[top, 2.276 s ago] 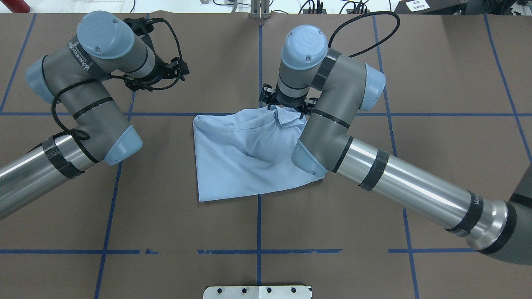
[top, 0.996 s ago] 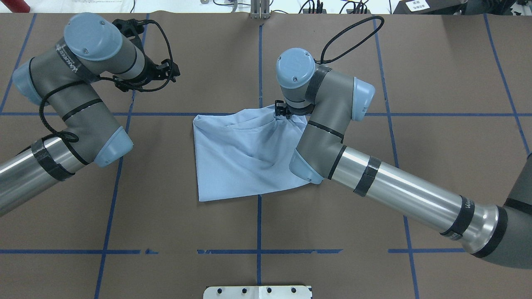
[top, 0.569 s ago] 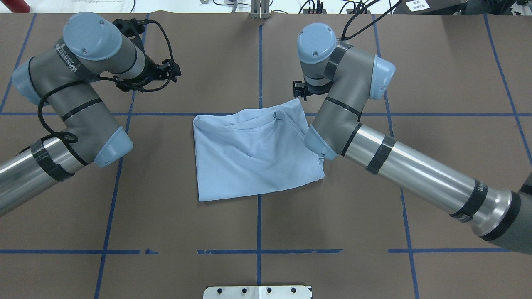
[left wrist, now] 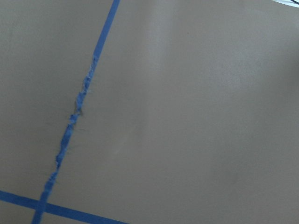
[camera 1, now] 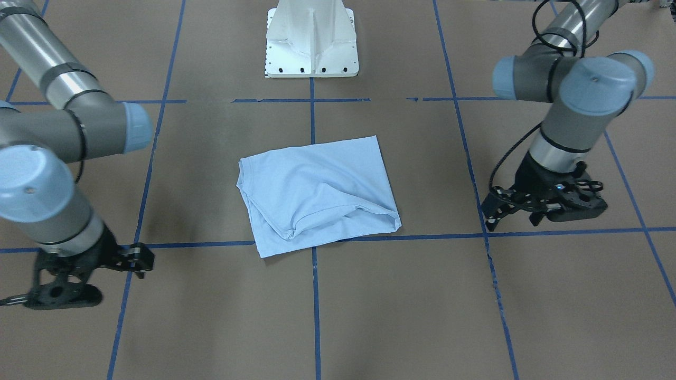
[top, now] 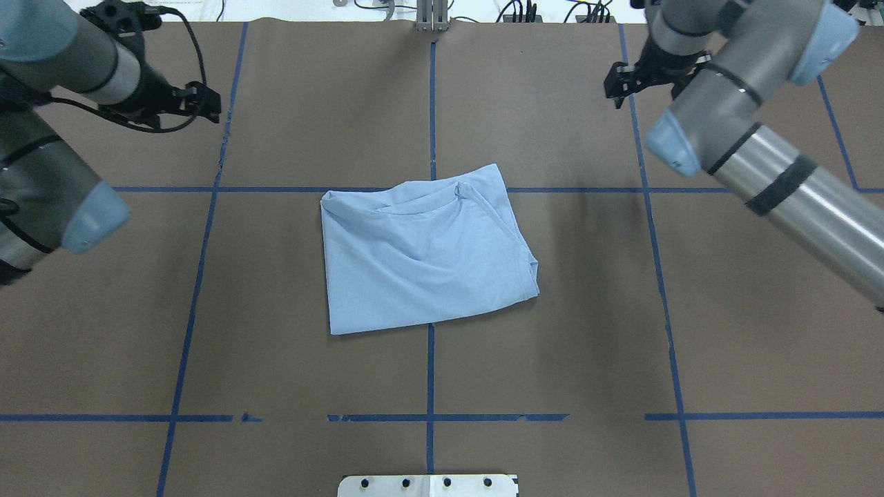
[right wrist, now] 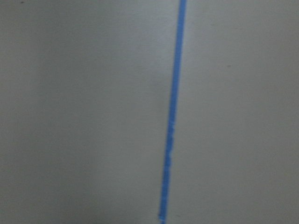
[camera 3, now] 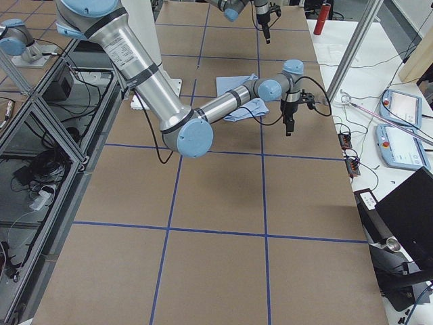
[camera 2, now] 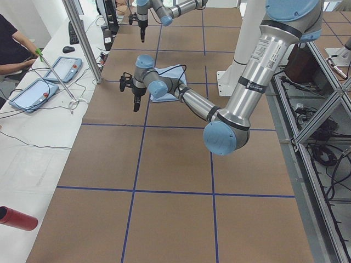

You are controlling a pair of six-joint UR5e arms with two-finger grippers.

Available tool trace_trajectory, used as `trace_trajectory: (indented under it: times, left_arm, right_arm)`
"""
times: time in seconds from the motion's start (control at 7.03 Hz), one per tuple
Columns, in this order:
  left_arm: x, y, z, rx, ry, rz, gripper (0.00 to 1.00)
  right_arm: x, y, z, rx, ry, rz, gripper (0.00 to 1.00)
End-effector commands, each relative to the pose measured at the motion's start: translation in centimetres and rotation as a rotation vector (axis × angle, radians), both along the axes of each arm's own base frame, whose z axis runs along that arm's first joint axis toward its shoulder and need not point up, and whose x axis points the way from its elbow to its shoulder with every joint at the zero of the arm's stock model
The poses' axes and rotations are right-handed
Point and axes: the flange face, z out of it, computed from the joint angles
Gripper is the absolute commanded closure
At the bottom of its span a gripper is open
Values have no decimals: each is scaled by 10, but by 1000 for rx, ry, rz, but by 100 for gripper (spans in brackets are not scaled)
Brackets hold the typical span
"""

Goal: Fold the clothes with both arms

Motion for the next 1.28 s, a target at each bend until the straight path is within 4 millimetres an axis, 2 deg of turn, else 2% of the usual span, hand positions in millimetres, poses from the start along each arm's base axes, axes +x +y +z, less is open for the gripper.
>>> trace_trajectory:
  times: [0.0, 0.14, 0.28, 0.43, 0.57, 0.71, 1.0, 1.14]
  left_arm:
    - [-134, 1, 85, 120, -121, 138, 0]
    - [-191, 11, 126, 175, -203, 196, 0]
    - [-246, 26, 159, 229, -272, 259, 0]
    - [-279, 43, 183, 241, -257, 297, 0]
    - [-297, 64, 213, 183, -205, 297, 0]
    - [-302, 100, 241, 125, -161, 279, 0]
    - [-300, 98, 244, 115, -156, 262, 0]
    - [-301, 106, 243, 121, -133, 268, 0]
  right_arm:
    - [164, 31, 94, 17, -93, -91, 0]
    - [232, 67, 153, 13, -144, -125, 0]
    - [284, 108, 209, 21, -182, -162, 0]
    - [316, 132, 233, 8, -204, -139, 0]
    - [342, 175, 255, -19, -211, -95, 0]
    - [349, 198, 274, -42, -206, -77, 0]
    - [350, 194, 272, -49, -179, -65, 0]
    - [350, 201, 267, -24, -183, -69, 0]
